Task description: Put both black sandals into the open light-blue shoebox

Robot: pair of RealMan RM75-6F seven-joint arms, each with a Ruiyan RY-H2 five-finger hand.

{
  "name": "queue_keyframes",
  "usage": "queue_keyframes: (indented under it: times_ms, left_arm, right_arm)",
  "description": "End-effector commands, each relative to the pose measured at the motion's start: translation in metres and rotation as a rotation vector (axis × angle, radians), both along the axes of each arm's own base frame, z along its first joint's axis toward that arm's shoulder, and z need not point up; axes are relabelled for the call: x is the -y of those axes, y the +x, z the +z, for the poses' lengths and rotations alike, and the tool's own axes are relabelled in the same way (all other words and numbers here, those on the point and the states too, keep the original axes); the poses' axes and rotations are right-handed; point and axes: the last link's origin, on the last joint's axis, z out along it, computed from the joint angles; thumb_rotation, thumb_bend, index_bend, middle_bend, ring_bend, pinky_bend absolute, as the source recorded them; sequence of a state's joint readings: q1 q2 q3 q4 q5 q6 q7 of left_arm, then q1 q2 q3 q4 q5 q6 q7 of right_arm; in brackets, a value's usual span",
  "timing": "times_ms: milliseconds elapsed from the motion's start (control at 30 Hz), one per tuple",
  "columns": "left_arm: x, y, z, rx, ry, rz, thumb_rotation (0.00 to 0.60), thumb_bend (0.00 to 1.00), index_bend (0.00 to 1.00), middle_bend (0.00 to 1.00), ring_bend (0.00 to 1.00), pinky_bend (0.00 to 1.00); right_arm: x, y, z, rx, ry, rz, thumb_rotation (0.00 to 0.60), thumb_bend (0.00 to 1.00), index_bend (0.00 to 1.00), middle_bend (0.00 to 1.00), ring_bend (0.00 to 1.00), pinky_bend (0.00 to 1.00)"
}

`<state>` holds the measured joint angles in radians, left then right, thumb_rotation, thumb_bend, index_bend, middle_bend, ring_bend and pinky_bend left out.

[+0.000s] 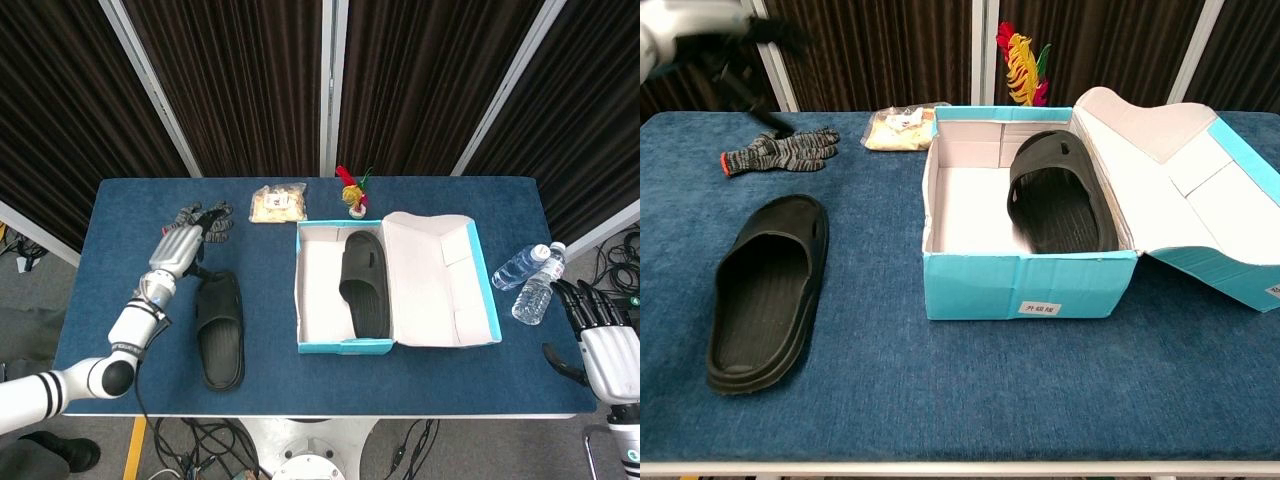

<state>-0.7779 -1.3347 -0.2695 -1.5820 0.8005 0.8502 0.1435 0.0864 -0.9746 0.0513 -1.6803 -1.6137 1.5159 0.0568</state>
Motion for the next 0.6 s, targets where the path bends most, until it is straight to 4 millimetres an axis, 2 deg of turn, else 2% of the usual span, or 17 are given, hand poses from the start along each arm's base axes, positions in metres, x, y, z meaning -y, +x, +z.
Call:
queue_keyframes:
  times_ms: [33, 233, 367, 600]
  left_arm:
    - [0.022, -0.019, -0.008, -0.014, -0.078, 0.046, 0.6, 0.0, 0.09, 0.1, 0.64, 0.73]
    - [0.048, -0.019, -0.022, -0.051, -0.216, 0.04, 0.6, 0.0, 0.08, 0.07, 0.65, 0.73]
    - [0.053, -0.016, -0.034, -0.048, -0.263, 0.061, 0.6, 0.0, 0.08, 0.05, 0.65, 0.74]
    - [0.052, -0.023, -0.053, -0.096, -0.269, 0.127, 0.6, 0.0, 0.08, 0.03, 0.65, 0.74]
  right_arm:
    - [0.003, 0.002, -0.003, 0.002, 0.01, 0.007, 0.6, 0.21, 0.01, 0.08, 0.0, 0.12]
    - [0.004, 0.004, -0.005, -0.003, 0.015, 0.008, 0.6, 0.21, 0.01, 0.08, 0.0, 0.12]
    - [0.002, 0.002, -0.005, -0.001, 0.015, 0.005, 0.6, 0.21, 0.01, 0.08, 0.0, 0.12]
    - [-0.001, -0.003, -0.003, 0.005, 0.009, -0.008, 0.6, 0.21, 0.01, 0.08, 0.0, 0.12]
